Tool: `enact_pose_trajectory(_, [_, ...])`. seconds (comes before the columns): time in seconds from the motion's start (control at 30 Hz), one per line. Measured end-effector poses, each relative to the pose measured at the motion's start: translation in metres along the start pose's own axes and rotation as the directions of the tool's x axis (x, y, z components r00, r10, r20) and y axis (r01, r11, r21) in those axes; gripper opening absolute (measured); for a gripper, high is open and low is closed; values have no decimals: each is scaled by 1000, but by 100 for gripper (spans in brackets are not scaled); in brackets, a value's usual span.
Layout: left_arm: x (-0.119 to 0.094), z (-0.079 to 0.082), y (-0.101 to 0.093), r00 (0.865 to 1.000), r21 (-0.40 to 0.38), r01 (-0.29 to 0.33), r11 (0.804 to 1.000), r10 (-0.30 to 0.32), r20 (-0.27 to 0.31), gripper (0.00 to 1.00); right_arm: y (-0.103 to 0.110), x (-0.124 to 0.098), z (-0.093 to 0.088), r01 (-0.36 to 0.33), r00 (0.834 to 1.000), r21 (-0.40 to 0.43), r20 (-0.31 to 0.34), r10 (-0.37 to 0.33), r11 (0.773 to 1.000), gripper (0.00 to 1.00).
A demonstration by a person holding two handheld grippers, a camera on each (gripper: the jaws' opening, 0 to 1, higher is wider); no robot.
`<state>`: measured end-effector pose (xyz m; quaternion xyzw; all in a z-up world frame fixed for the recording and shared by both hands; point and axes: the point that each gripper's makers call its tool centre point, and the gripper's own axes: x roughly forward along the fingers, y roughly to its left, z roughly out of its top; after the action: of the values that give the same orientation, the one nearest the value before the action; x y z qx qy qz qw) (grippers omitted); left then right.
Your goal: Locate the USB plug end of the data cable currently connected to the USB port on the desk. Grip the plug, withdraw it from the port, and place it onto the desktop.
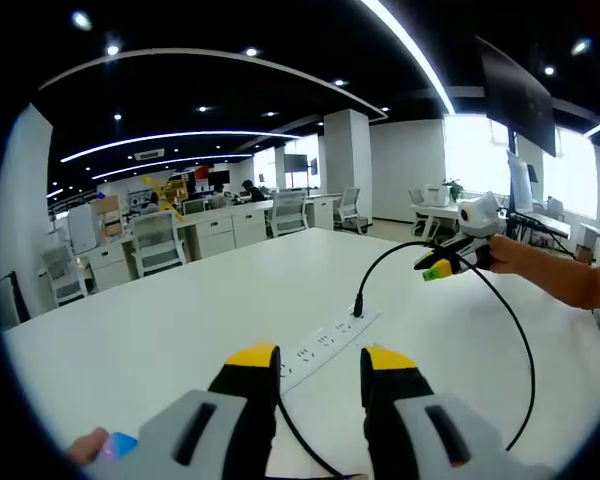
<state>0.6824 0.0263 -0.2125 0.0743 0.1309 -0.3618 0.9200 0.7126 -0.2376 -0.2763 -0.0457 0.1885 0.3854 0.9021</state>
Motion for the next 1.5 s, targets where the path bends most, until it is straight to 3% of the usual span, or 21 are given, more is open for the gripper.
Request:
enact_pose_trajectory(0.3, [0,-5,0,999,10,-10,1000,11,-48,32,-5,5,-10,-21,999,-17,-28,20,1000,31])
enact_pose_trajectory(0.4, [-1,-6,-2,998,36,-11,999,13,-61,32,-9,5,-5,-16,1000,-21,-20,15,1000,31])
enact_pose_trajectory(0.63, [12,-9,10,986,165,-44,985,70,-151,35,-10,7,9,-13,1000,-23,-3,13,1000,31])
enact_pose_trajectory(0.77, [24,-19,6,978,141,-24,990,53,-204,33,-6,14,12,-26,1000,-27,-3,26,999,31])
enact_pose_trajectory(0.87, [26,-46,3,947,139,3,990,42,-318,26,-6,18,12,-33,999,-28,-7,33,999,31])
enact_pose_trajectory(0.9, [26,-53,5,939,136,-6,991,52,-340,25,-6,18,12,-34,999,-29,-8,34,999,31])
enact_pose_trajectory(0.93, [27,-62,8,922,107,-34,994,73,-380,23,-5,19,11,-37,999,-30,-8,36,999,31])
enact_pose_trajectory(1.03, [28,-57,3,936,95,-15,995,47,-348,15,-6,23,6,-38,999,-25,-14,38,999,31])
enact_pose_trajectory(1.17, [29,-66,2,924,85,-14,996,46,-379,11,-3,26,-3,-44,999,-18,-31,43,999,31])
enact_pose_trajectory(1.33, [30,-67,3,924,50,-31,998,48,-380,8,2,28,-9,-54,997,-11,-47,54,998,31])
enact_pose_trajectory(1.4, [29,-72,6,912,14,-68,998,68,-404,5,3,28,-8,-56,997,-13,-48,55,998,31])
enact_pose_trajectory(1.5, [26,-72,2,915,20,-59,998,62,-399,3,3,30,-5,-57,998,-11,-41,57,998,31])
